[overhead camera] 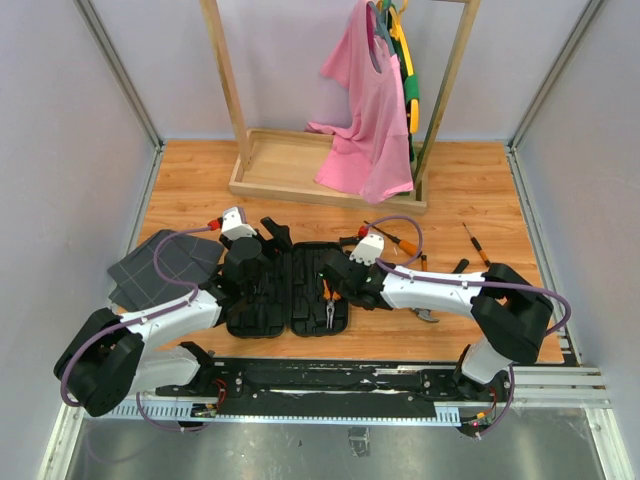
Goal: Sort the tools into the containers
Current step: Place the pliers in the storage box.
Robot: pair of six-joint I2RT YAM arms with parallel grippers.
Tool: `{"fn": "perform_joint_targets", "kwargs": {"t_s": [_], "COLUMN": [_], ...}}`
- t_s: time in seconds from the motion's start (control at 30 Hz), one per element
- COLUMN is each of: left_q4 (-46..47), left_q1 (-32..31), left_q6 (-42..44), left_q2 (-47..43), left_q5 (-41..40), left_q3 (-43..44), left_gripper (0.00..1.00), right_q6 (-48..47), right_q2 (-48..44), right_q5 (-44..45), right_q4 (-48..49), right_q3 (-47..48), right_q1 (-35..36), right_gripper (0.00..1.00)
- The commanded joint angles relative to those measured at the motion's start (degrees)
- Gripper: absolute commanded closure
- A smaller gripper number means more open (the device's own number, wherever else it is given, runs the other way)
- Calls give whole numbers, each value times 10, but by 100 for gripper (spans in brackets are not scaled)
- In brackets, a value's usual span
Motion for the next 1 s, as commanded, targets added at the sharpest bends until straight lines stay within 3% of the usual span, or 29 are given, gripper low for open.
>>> {"fn": "perform_joint_targets", "kwargs": {"t_s": [0.0, 0.3, 0.6, 0.97], "left_q4": [21, 21, 21, 22], "left_q1": [6, 6, 6, 6], "left_q6": [5, 3, 3, 2], "left_q2": [5, 11, 16, 22], "left_q5": [-9, -5, -3, 7], "left_q3": [-4, -1, 2, 4], "left_gripper": [7, 7, 7, 7], "right_q6": [-15, -80, -128, -154], "right_q2": [1, -38, -54, -27], "right_q5": [28, 44, 31, 32], "right_q4": [-7, 70, 125, 126], "right_q3": [-8, -44, -43, -15], "right_q1": [5, -6, -29, -46], "right_gripper": [83, 92, 94, 95]}}
